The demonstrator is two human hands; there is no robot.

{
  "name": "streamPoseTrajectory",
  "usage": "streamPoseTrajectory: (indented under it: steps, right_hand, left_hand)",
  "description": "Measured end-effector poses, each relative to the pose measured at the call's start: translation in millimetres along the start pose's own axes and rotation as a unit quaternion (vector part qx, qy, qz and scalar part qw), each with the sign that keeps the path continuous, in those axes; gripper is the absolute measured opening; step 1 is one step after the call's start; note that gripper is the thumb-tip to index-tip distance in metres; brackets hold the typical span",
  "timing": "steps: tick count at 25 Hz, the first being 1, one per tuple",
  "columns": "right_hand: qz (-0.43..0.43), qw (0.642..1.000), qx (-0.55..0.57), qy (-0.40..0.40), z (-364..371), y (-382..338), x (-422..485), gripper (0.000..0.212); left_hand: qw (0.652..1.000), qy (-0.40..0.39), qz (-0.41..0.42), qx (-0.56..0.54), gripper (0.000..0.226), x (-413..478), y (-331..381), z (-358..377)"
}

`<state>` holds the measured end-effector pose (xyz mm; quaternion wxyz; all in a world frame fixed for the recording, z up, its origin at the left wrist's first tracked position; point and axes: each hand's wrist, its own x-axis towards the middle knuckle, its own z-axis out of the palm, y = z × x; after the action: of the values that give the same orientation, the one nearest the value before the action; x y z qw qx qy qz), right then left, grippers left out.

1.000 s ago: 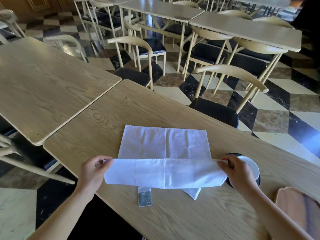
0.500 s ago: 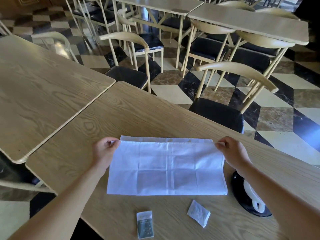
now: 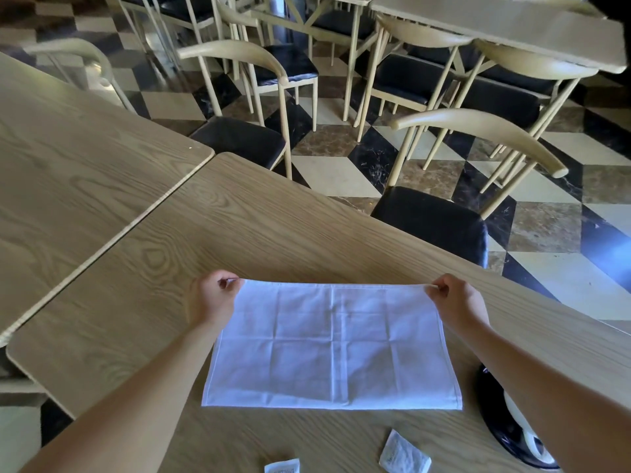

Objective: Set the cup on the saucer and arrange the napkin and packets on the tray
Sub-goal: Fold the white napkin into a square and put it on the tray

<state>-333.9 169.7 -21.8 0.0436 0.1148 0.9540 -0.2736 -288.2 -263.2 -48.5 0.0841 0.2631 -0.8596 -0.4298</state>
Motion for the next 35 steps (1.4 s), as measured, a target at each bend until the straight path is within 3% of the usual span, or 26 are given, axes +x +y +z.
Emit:
streamPoseTrajectory:
  steps: [4, 6, 8, 11, 13, 16, 23, 27, 31, 35]
  right_hand:
    - [-0.002, 1.0, 0.005, 0.025, 1, -1, -3, 0.017]
    - [-0.01, 0.999, -0.008, 0.041, -2, -5, -16, 0.026]
    - [-0.083, 0.994, -0.056, 0.046, 2, -12, -46, 0.035]
    - [-0.241, 0.966, -0.096, -0.003, 33, -40, -114, 0.049]
    - [-0.297, 0.947, -0.119, -0.042, 65, -63, -150, 0.058]
    - [-0.306, 0.93, -0.194, -0.068, 101, -84, -172, 0.067]
    - [-0.183, 0.946, -0.263, -0.056, 68, 5, -152, 0.079]
    - [-0.144, 0.958, -0.238, -0.066, 47, 29, -148, 0.085]
    - [-0.141, 0.962, -0.219, -0.076, 45, 23, -148, 0.087]
    - [-0.14, 0.966, -0.204, -0.077, 46, 24, -147, 0.085]
  left_hand:
    - [0.998, 0.034, 0.044, 0.039, 0.022, -16, 3, -9]
    - [0.985, 0.035, 0.134, 0.104, 0.028, -43, -4, -16]
    - [0.96, -0.006, 0.22, 0.175, 0.039, -87, -17, -19]
    - [0.918, -0.073, 0.259, 0.292, 0.055, -148, -39, -14]
    - [0.913, -0.089, 0.216, 0.335, 0.063, -165, -45, -11]
    - [0.912, -0.093, 0.173, 0.36, 0.072, -171, -49, -11]
    - [0.909, -0.11, 0.164, 0.366, 0.076, -169, -47, -18]
    - [0.915, -0.101, 0.146, 0.362, 0.077, -174, -36, -24]
    - [0.941, -0.05, 0.064, 0.33, 0.06, -174, -33, -36]
    - [0.955, -0.066, -0.041, 0.285, 0.043, -170, -25, -46]
